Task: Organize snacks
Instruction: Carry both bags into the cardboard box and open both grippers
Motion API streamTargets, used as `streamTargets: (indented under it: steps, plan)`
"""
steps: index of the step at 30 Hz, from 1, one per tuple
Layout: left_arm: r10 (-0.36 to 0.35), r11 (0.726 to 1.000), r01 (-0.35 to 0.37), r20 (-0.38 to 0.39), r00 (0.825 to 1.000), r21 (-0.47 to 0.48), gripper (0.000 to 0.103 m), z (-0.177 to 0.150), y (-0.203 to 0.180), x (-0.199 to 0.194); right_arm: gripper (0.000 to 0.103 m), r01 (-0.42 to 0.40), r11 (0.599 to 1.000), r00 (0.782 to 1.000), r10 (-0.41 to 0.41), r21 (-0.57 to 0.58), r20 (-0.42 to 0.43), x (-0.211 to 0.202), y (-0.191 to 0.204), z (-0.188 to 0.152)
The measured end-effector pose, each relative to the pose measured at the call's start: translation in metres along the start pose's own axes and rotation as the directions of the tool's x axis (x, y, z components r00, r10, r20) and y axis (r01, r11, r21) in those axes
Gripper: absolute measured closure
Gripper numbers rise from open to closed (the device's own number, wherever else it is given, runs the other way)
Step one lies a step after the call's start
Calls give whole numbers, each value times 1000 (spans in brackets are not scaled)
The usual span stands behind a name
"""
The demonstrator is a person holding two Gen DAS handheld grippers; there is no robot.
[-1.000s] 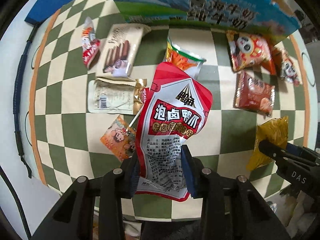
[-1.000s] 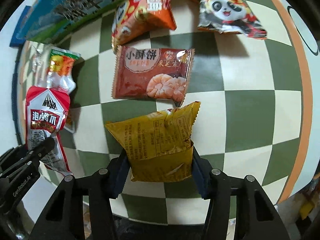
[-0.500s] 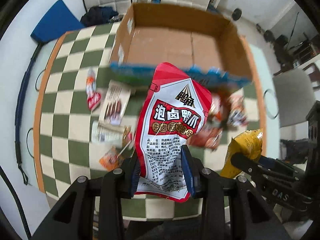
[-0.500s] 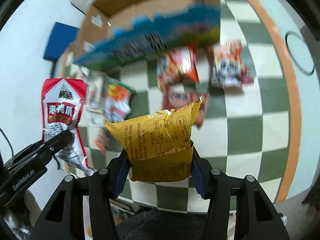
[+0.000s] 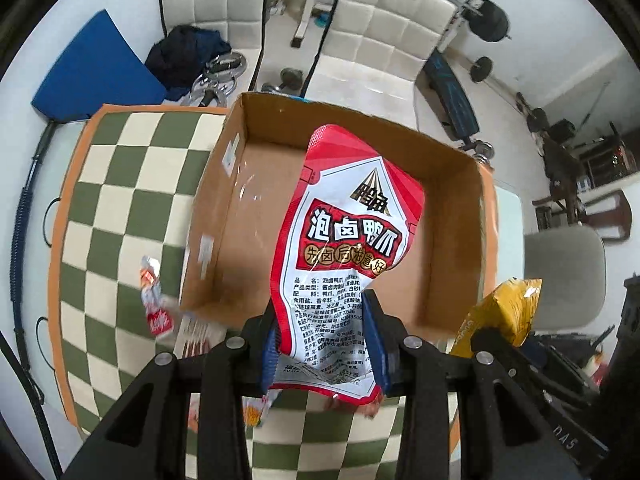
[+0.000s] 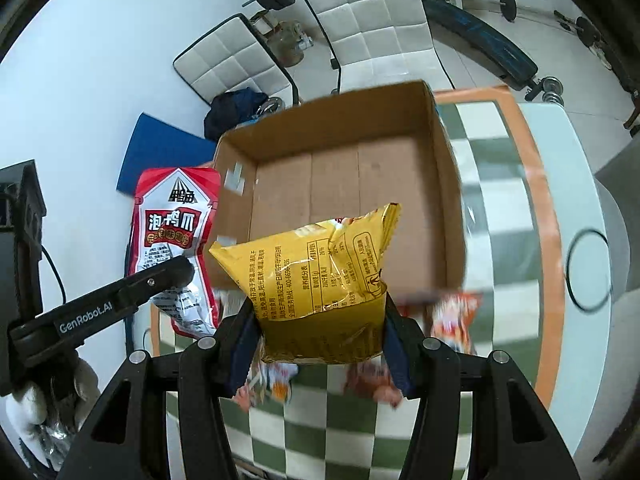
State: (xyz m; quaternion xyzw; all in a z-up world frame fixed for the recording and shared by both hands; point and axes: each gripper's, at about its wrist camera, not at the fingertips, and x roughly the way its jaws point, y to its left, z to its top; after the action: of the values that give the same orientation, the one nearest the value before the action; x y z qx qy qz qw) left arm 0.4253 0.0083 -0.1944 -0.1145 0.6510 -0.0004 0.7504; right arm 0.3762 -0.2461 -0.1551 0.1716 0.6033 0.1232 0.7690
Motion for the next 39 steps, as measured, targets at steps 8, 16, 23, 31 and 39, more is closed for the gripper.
streamTargets:
  steps: [8, 16, 23, 31, 39]
  plan:
    - [-46, 996, 35, -150, 988, -79, 69, 73, 8, 83, 45, 40, 999, 996, -39, 12, -80, 91, -6, 88]
    - [-87, 990, 52, -285, 954, -129, 69, 114, 9, 154, 45, 74, 997, 984, -72, 4, -162, 168, -23, 130]
    - [-79, 994, 49, -324, 943, -98, 68, 113, -3, 172, 45, 87, 996, 976, -84, 5, -203, 207, -37, 149]
    - [-69, 995, 41, -335, 940, -91, 68, 106, -8, 176, 45, 94, 996, 969, -92, -1, -230, 223, -45, 152]
    - [1, 998, -20, -337, 941, -54, 62, 104, -16, 168, 42, 110, 994, 964, -109, -8, -243, 224, -44, 152]
